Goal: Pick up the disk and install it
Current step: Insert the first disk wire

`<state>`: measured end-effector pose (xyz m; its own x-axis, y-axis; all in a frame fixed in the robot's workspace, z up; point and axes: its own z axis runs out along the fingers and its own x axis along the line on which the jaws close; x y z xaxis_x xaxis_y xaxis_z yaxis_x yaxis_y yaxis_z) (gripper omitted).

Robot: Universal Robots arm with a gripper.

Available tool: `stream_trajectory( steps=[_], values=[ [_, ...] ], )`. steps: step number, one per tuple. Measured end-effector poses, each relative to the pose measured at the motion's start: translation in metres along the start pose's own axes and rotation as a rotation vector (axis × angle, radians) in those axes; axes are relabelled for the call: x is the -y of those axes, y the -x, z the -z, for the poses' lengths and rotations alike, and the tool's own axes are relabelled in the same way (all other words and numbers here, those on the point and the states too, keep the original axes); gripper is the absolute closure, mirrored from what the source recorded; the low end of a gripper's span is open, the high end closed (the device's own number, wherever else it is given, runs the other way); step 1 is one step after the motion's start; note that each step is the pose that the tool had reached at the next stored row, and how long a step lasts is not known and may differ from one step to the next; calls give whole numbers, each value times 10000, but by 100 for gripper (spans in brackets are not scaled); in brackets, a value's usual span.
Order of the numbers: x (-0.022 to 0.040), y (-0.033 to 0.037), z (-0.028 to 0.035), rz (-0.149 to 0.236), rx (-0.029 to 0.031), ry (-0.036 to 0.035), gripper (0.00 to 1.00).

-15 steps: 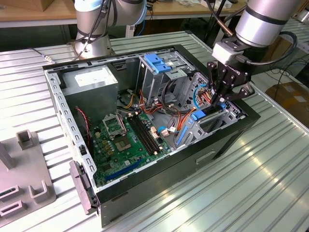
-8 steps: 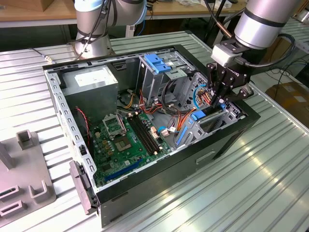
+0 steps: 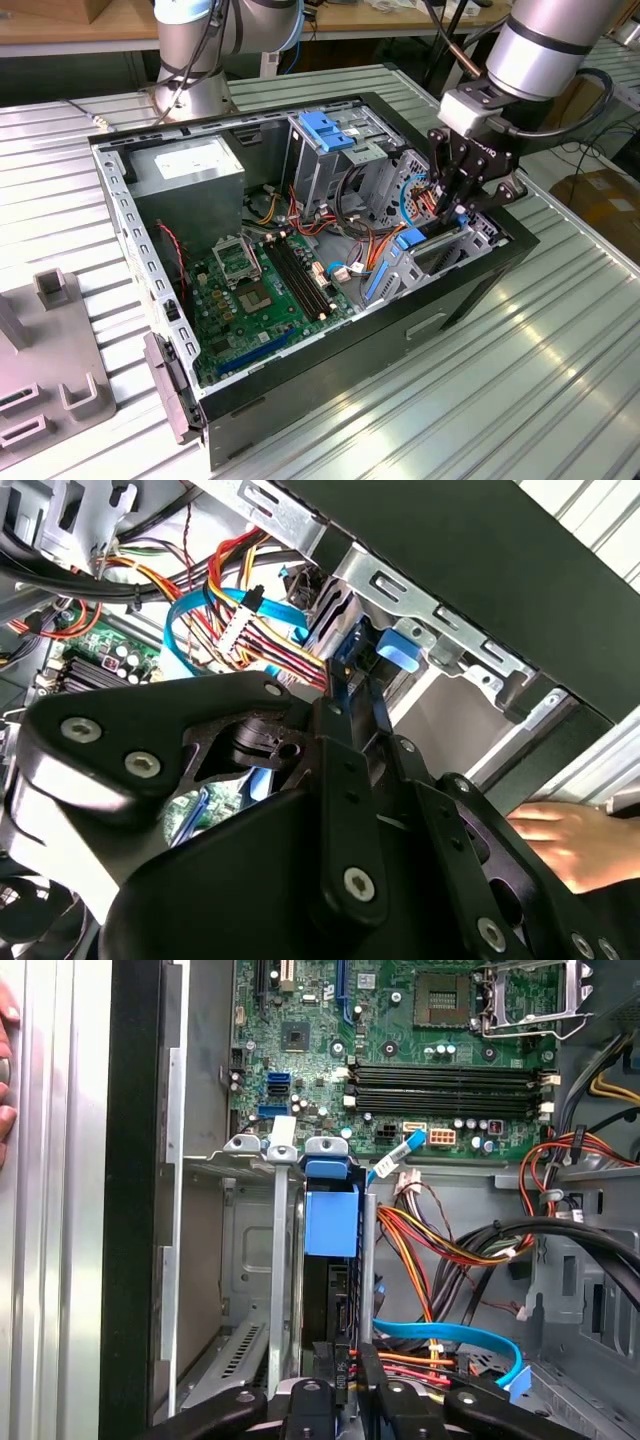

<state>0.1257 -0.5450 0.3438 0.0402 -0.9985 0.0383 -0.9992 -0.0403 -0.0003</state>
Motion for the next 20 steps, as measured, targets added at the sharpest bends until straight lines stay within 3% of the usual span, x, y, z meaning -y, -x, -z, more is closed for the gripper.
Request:
stream_trajectory(
  steps=[7, 12, 14, 20],
  values=[
    [0, -5, 126, -1, -1, -24, 76],
    [0, -5, 130, -1, -1, -25, 77],
    [0, -5, 131, -1, -2, -25, 90],
    [0, -5, 132, -1, -2, -25, 90]
  ],
)
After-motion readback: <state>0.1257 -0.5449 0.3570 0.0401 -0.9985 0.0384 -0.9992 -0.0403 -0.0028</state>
